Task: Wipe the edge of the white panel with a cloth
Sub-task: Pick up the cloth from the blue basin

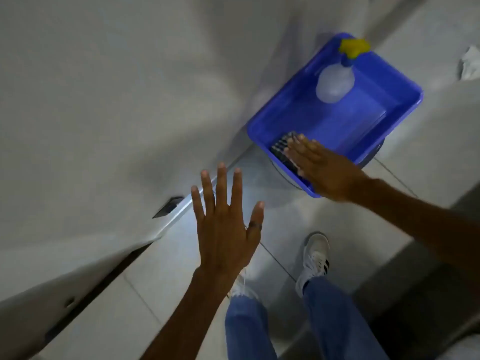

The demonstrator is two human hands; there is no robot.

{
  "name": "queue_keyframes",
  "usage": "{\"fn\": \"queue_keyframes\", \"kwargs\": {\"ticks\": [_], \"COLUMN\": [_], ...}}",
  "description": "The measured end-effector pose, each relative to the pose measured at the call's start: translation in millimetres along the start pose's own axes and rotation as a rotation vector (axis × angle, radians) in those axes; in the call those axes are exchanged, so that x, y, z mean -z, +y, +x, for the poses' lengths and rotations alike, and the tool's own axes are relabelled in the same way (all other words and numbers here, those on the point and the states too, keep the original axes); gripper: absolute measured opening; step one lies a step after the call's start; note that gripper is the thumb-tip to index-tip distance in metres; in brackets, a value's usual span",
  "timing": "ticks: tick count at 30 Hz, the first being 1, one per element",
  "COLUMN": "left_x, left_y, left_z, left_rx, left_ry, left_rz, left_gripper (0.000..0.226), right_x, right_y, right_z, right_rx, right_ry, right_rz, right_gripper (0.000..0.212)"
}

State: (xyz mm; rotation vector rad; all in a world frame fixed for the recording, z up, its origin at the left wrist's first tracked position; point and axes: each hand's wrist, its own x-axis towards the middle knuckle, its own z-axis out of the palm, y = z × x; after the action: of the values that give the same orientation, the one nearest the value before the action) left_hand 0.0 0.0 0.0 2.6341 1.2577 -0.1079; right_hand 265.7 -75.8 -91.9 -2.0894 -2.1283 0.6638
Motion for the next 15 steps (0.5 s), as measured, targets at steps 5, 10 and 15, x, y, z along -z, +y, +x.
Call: {"fn": "queue_keyframes", "kwargs": {"ticks": [5,10,15], "left_x": [-97,-153,-158], "left_y": [-6,-25,-39], "left_z": [35,40,28], "left_rx": [0.017,-0.025,0.009], "left_ry": [-0.069,-0.107,-0.171], "left_rz": [-0.124,-0.091,-0.1], "left_gripper": [0.08,0.078,0.078], "right_x": [-79,-127,-120], "right_y": [66,89,74], "right_z": [56,76,80], "right_rx": [-0.004,0.03,-0.039], "right_ry": [-0.188,-0.069,-0.012], "right_rz": [0.139,-0.073,-0.051], "right_gripper": [0.067,0.071,0.079]}}
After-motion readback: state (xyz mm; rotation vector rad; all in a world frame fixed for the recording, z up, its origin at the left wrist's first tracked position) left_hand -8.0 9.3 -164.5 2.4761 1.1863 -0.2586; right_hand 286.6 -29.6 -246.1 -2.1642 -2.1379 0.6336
